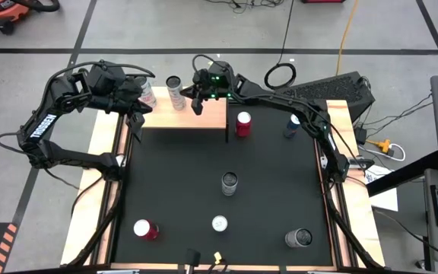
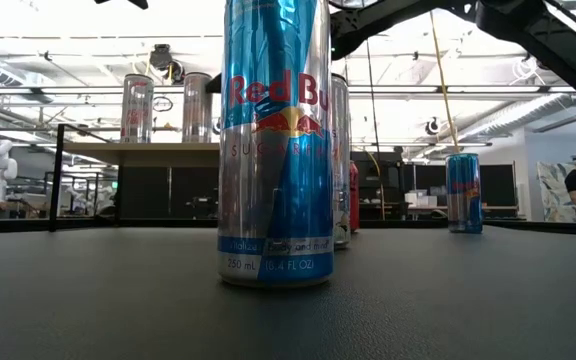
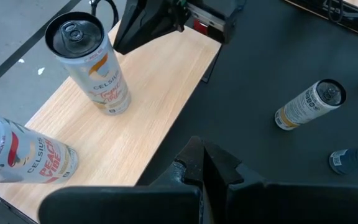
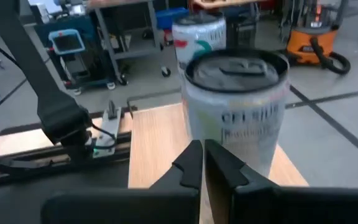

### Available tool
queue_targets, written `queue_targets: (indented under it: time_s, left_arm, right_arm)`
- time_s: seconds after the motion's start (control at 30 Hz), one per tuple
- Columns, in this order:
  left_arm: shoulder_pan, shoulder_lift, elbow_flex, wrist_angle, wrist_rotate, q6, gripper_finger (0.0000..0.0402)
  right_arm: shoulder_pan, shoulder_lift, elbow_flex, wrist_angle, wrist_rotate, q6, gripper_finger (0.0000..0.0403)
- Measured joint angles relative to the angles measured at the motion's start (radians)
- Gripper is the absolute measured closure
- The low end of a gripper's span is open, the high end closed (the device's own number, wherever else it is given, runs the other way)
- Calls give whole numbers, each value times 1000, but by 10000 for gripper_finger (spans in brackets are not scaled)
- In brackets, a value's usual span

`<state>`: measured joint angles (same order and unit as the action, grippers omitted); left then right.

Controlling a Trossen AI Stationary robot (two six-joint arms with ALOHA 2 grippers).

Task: Place canned beverage on shelf
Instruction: Put the right white yellow soda can on the shelf

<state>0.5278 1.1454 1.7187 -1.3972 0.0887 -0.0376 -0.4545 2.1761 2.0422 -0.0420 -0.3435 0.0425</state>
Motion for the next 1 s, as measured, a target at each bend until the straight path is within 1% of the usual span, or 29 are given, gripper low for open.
queue_targets:
  time_s: [0.17,0.33,0.47,0.53,0.67,0.87,1.0]
  left_arm:
    - [0,0,0,0,0,-1,401]
    - [0,0,0,0,0,-1,401]
    - [0,0,0,0,0,0,401]
    - [0,0,0,0,0,0,401]
    - [0,0,0,0,0,0,401]
    - [0,0,0,0,0,0,401]
    - [0,0,0,0,0,0,401]
  right_arm:
    - [0,0,0,6,-1,24,403]
    - [-4,0,0,-24,4,25,403]
    - [-9,-4,0,-57,57,24,403]
    - [-14,-4,0,-65,59,25,403]
    - [-17,0,0,-44,82,25,403]
    - [-17,1,0,-29,80,24,403]
    - [-17,3,0,19,75,30,403]
